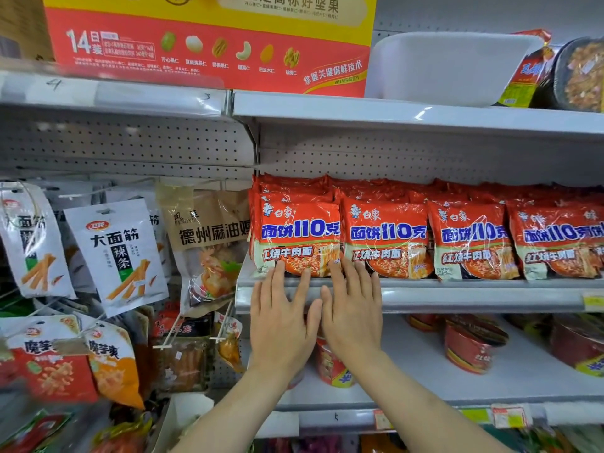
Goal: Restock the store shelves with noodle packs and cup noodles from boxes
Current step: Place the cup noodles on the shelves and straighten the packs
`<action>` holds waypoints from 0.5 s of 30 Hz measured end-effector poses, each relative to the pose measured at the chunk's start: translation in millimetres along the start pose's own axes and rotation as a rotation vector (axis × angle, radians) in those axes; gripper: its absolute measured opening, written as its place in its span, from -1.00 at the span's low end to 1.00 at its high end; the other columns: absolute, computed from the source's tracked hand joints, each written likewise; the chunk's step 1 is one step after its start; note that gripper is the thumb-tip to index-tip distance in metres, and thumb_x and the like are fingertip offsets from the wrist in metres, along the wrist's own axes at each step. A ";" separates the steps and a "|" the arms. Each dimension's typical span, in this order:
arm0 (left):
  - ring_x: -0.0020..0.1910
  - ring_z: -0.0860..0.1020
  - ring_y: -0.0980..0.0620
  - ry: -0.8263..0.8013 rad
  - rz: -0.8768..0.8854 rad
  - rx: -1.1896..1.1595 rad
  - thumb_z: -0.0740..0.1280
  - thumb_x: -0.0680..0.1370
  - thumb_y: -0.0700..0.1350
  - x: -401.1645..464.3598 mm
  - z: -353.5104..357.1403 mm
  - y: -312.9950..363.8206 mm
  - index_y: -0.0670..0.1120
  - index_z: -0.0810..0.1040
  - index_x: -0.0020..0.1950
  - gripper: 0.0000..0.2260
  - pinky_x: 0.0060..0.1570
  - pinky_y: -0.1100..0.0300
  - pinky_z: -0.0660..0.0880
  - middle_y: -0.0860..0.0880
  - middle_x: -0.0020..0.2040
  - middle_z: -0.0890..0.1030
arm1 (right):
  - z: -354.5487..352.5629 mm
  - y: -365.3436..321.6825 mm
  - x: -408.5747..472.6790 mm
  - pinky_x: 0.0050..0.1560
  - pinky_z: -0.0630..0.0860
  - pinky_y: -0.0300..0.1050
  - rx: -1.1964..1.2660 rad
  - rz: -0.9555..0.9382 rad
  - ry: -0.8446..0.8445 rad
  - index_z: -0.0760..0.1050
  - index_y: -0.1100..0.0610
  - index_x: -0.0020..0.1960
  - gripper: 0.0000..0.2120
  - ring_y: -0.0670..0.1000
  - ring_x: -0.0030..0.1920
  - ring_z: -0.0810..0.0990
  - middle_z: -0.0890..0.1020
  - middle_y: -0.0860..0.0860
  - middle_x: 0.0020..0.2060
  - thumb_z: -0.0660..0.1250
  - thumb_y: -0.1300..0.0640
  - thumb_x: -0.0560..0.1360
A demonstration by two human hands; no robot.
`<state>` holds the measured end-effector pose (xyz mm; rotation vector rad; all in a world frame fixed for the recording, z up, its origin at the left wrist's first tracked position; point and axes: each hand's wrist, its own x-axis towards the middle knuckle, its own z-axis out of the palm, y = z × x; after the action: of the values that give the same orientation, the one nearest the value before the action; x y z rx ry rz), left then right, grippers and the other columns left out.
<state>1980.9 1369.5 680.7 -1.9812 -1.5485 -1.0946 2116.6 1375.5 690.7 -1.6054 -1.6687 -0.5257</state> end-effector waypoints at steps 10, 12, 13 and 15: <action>0.42 0.37 -0.20 0.028 -0.028 0.015 0.04 0.67 0.21 2.6 -4.7 1.6 0.02 0.47 0.49 -0.50 0.42 -0.15 0.33 -0.20 0.44 0.42 | -9.8 4.8 0.3 0.60 0.03 0.17 0.025 0.098 0.003 0.15 0.11 0.60 -0.42 0.07 0.59 0.17 0.33 0.06 0.54 -0.10 -0.12 0.65; 0.43 0.37 -0.20 0.023 -0.036 0.017 0.04 0.67 0.21 4.1 -4.3 1.5 0.02 0.46 0.49 -0.50 0.42 -0.15 0.32 -0.20 0.44 0.41 | -12.7 4.7 1.5 0.60 0.02 0.16 0.020 0.094 -0.015 0.17 0.10 0.60 -0.42 0.08 0.58 0.20 0.36 0.06 0.52 -0.10 -0.12 0.65; 0.43 0.37 -0.21 0.016 -0.039 0.018 0.04 0.67 0.21 4.9 -4.6 2.0 0.02 0.46 0.49 -0.50 0.42 -0.14 0.31 -0.21 0.44 0.41 | -14.5 4.7 1.8 0.60 0.02 0.16 0.017 0.088 -0.023 0.17 0.10 0.60 -0.42 0.09 0.58 0.21 0.37 0.07 0.52 -0.10 -0.12 0.65; 0.43 0.37 -0.21 0.001 -0.048 0.021 0.03 0.67 0.21 5.1 -5.1 3.3 0.01 0.45 0.49 -0.49 0.42 -0.14 0.31 -0.21 0.44 0.40 | -18.5 5.0 1.0 0.60 0.02 0.15 0.027 0.078 -0.041 0.18 0.11 0.59 -0.41 0.10 0.57 0.22 0.38 0.08 0.51 -0.11 -0.12 0.65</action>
<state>1982.7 1368.0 688.2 -1.9391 -1.6077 -1.0936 2125.7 1363.2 702.2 -1.6648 -1.6288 -0.4318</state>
